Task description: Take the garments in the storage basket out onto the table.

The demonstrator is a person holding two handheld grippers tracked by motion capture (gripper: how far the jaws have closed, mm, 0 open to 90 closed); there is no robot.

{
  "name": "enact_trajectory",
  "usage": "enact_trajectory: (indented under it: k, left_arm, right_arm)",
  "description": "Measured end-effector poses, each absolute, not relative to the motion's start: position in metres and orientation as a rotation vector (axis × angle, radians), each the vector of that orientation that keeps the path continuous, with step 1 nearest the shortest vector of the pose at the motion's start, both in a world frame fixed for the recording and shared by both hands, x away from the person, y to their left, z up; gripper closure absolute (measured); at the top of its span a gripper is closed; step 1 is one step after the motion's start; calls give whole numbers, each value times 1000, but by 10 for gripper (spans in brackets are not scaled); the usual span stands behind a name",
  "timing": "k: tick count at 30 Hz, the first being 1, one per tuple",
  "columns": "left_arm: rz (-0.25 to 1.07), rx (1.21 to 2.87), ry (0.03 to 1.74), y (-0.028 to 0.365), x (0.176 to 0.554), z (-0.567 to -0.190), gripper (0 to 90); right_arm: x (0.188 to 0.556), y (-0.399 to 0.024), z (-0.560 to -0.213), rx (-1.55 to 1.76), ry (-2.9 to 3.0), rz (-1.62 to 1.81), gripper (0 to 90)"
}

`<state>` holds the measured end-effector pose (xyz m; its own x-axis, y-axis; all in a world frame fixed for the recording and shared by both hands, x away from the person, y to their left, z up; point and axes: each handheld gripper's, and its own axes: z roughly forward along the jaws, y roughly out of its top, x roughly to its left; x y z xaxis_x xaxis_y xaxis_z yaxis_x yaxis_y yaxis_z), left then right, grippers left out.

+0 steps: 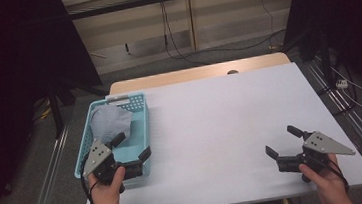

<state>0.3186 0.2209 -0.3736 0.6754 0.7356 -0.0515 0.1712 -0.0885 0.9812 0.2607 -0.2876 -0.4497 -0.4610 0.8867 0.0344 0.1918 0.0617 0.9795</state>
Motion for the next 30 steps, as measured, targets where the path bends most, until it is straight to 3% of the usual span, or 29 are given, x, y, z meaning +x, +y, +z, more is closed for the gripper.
enact_trajectory:
  k: [30]
  left_arm:
    - [553,1620,779,245,356,-348,19]
  right_arm:
    - [264,-281,-449,1070,1758,1438,4]
